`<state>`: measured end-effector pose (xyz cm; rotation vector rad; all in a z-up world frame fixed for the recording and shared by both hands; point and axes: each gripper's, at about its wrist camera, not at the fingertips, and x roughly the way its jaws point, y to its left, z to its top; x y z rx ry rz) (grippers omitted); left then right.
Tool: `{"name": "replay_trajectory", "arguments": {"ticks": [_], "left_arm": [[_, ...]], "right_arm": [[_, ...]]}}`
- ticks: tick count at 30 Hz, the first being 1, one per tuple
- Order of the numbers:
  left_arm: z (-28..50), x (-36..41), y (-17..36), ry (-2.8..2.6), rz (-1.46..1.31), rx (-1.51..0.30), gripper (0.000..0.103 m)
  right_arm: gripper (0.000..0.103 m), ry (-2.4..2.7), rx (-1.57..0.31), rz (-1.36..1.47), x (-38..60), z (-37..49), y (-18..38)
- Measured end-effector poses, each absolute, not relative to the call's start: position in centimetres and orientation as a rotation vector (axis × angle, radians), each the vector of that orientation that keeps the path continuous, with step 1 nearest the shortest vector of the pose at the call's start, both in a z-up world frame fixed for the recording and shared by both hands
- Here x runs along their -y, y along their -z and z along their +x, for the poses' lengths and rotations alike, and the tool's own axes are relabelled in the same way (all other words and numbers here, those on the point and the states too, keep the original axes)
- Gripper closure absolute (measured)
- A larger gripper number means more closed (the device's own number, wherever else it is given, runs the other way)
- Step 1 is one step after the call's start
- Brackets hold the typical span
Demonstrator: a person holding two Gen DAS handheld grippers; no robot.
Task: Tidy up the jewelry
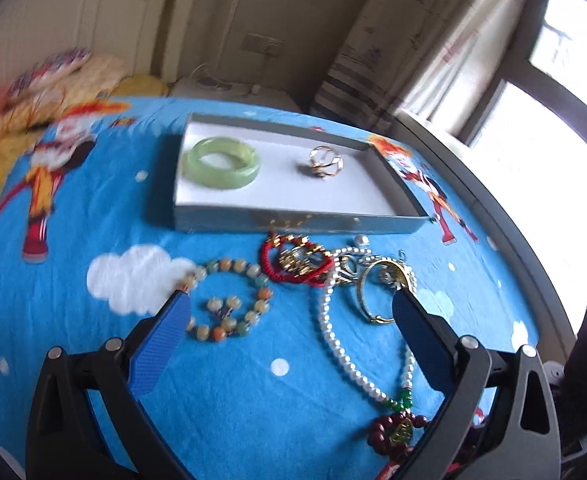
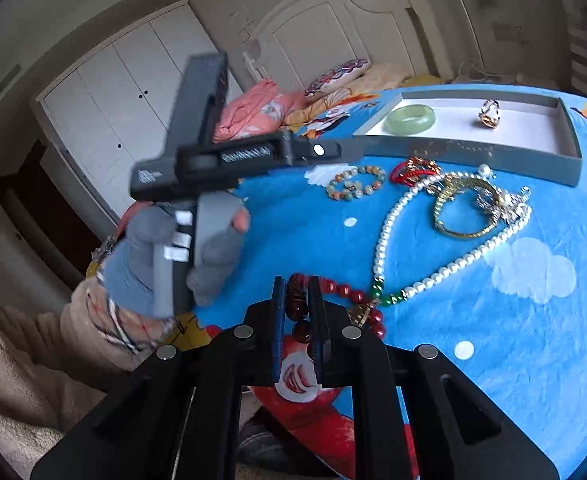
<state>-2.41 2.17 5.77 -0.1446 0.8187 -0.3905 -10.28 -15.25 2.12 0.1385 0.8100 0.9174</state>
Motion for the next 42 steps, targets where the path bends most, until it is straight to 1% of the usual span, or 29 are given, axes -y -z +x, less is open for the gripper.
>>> {"name": "replay_trajectory", "arguments": {"ticks": [2,3,4,5,7,8,11,12,16,20,21,22,24,27,29,30,34,35,36,39,41,42], "left_arm": [[-2.5,0.2,-6.8,0.420,-0.038,-0.808,0.004],[-2.5,1.3,-7.0,0.437,-0.002,-0.805,0.007],[-2.5,3.0,-7.2,0.464,0.060,-0.802,0.017],[-2.5,4.4,-7.1,0.482,0.108,-0.808,0.022],[-2.4,7.5,-6.4,0.534,0.226,-0.827,0.047],[-2.3,8.6,-5.9,0.555,0.269,-0.838,0.051],[-2.0,11.3,-4.1,0.603,0.371,-0.883,0.060],[-1.9,11.8,-3.5,0.606,0.403,-0.893,0.065],[-1.1,12.8,-1.9,0.592,0.473,-0.927,0.069],[-0.8,12.8,-1.3,0.629,0.482,-0.946,0.079],[-0.8,13.0,-1.3,0.640,0.483,-0.948,0.085],[-0.9,13.1,-1.3,0.660,0.485,-0.949,0.094],[-1.3,13.6,-1.2,0.681,0.486,-0.936,0.099],[-1.4,13.3,-1.8,0.696,0.405,-0.919,0.100],[-1.0,11.9,-3.1,0.711,0.294,-0.913,0.100],[-0.8,10.6,-4.2,0.722,0.229,-0.901,0.100],[-1.2,6.8,-8.2,0.698,0.112,-0.817,0.100],[-1.4,5.6,-9.4,0.678,0.092,-0.786,0.100],[-1.7,4.6,-10.2,0.661,0.076,-0.763,0.100],[-2.4,1.6,-11.8,0.628,0.032,-0.724,0.100],[-2.7,0.4,-11.7,0.612,0.018,-0.722,0.100],[-2.9,0.0,-11.4,0.610,0.009,-0.728,0.099]], "right_arm": [[0.090,-0.911,-0.815,0.140,15.7,-10.3,-1.8],[0.090,-0.915,-0.817,0.143,15.8,-10.4,-1.6],[0.090,-0.917,-0.819,0.143,15.9,-10.6,-1.4],[0.090,-0.920,-0.821,0.143,16.0,-10.8,-1.2],[0.090,-0.923,-0.827,0.147,16.2,-10.9,-0.8],[0.090,-0.923,-0.828,0.148,16.4,-11.2,-0.7],[0.090,-0.925,-0.824,0.156,16.9,-11.7,-0.6],[0.090,-0.926,-0.823,0.160,17.0,-11.8,-0.6],[0.090,-0.932,-0.822,0.175,17.5,-12.1,-0.3],[0.090,-0.931,-0.823,0.194,18.0,-12.3,-0.1],[0.090,-0.931,-0.823,0.198,18.3,-12.6,-0.1],[0.090,-0.931,-0.824,0.201,18.3,-12.3,0.1],[0.090,-0.931,-0.826,0.200,18.3,-12.3,0.3],[0.090,-0.932,-0.817,0.194,17.9,-12.1,0.0],[0.090,-0.952,-0.800,0.225,18.0,-12.2,-0.5],[0.090,-0.963,-0.790,0.259,18.3,-12.0,-0.7],[0.090,-0.969,-0.737,0.335,19.4,-11.0,-2.4],[0.091,-0.950,-0.705,0.359,19.9,-10.4,-3.3],[0.101,-0.935,-0.675,0.389,20.8,-9.7,-4.2],[0.101,-0.859,-0.558,0.524,24.1,-8.2,-6.7],[0.101,-0.775,-0.522,0.495,25.6,-7.7,-8.1],[0.101,-0.760,-0.535,0.472,25.7,-7.5,-8.2]]}}
